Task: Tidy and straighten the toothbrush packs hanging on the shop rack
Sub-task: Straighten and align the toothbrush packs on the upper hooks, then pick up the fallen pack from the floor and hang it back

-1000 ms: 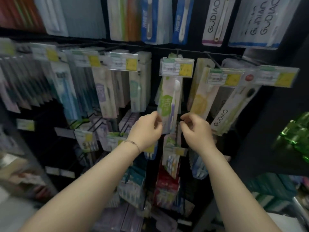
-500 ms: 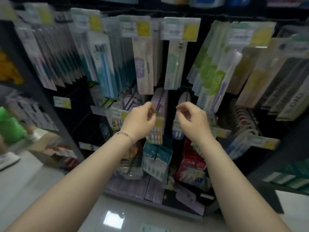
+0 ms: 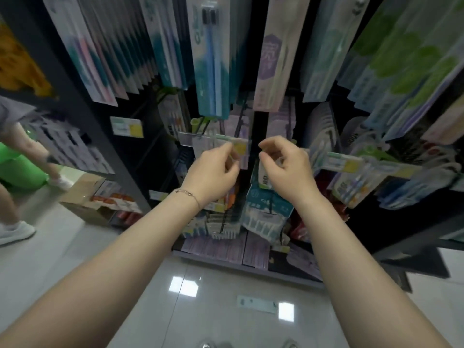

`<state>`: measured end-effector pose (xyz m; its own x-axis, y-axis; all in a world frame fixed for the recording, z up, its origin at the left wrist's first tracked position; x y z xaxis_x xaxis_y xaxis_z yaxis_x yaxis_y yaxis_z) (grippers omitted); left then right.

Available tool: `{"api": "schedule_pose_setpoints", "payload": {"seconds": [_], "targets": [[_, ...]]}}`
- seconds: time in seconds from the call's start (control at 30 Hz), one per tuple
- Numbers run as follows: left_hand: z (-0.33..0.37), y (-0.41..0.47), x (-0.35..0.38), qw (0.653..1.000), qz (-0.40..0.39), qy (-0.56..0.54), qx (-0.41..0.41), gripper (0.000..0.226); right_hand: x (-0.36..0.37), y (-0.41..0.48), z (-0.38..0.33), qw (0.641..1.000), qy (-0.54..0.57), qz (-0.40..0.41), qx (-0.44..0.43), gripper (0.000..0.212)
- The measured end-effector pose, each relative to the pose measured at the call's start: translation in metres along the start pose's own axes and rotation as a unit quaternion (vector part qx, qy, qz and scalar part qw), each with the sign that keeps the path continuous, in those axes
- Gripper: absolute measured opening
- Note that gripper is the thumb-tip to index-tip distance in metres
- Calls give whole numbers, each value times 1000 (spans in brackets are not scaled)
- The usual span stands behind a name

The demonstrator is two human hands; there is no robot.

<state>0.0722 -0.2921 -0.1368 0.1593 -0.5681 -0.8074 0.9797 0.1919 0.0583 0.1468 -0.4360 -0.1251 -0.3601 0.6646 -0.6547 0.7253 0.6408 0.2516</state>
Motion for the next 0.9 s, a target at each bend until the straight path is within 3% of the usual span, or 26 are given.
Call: {"api": "schedule_pose_setpoints", "payload": {"seconds": [0.4,0.9], "targets": [[-45,-14,97,995,-100,-14,4,10,66,-44,62,997,-18,-39,57,18],[-111,-47,319,970,-242,16,-30,17,146,-166,247,982,-56,-100,152,25]]}}
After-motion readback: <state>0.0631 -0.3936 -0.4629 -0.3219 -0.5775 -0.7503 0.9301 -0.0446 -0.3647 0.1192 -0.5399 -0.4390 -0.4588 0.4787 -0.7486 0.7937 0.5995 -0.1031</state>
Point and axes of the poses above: each hand's wrist, its own y-axis towards the middle knuckle, its own x-axis out of the palm, z = x × y, the point moved 5 cm from there along y, towards the middle knuckle, and after that the axes turned 10 degrees about -z, right-handed, at the moved point
